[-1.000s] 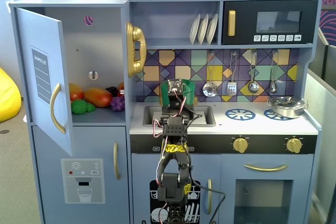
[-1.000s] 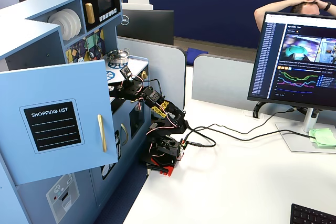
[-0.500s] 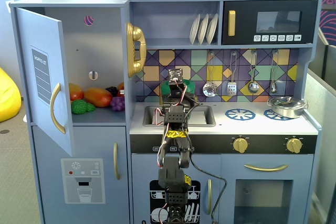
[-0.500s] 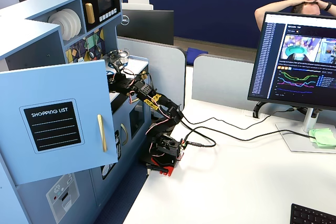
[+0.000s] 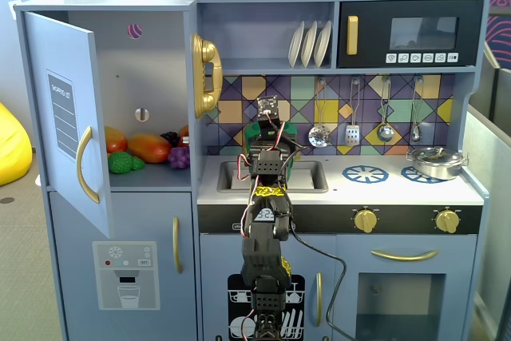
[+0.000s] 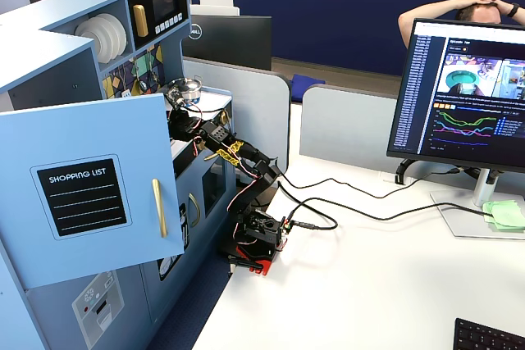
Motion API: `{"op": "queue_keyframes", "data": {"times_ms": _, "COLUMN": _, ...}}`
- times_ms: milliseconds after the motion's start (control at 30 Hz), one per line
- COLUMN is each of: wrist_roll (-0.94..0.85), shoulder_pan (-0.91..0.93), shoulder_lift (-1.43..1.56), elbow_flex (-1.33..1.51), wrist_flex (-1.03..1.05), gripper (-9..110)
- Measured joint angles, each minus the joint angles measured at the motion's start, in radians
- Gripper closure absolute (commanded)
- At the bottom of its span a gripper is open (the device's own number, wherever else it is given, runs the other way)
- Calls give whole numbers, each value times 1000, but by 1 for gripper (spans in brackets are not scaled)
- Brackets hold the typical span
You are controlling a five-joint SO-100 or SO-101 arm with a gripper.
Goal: Take off the lid from the green recipient and place it on the counter
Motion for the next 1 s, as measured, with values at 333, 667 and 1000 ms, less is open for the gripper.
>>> {"op": "queue_keyframes", "data": {"times_ms": 333, "wrist_roll": 0, "shoulder_pan": 0, "shoulder_lift": -60, "elbow_flex": -64, "wrist_flex": 0, "gripper": 83}}
{"op": "queue_keyframes", "data": {"times_ms": 667, "wrist_roll": 46, "shoulder_pan": -2, "shoulder_lift": -66, "elbow_flex": -66, "wrist_flex": -17, "gripper": 101}}
{"op": "queue_keyframes", "data": {"times_ms": 1000, "wrist_roll": 57, "shoulder_pan": 72, "shoulder_lift": -67, "elbow_flex": -144, "wrist_flex": -74, "gripper": 101}}
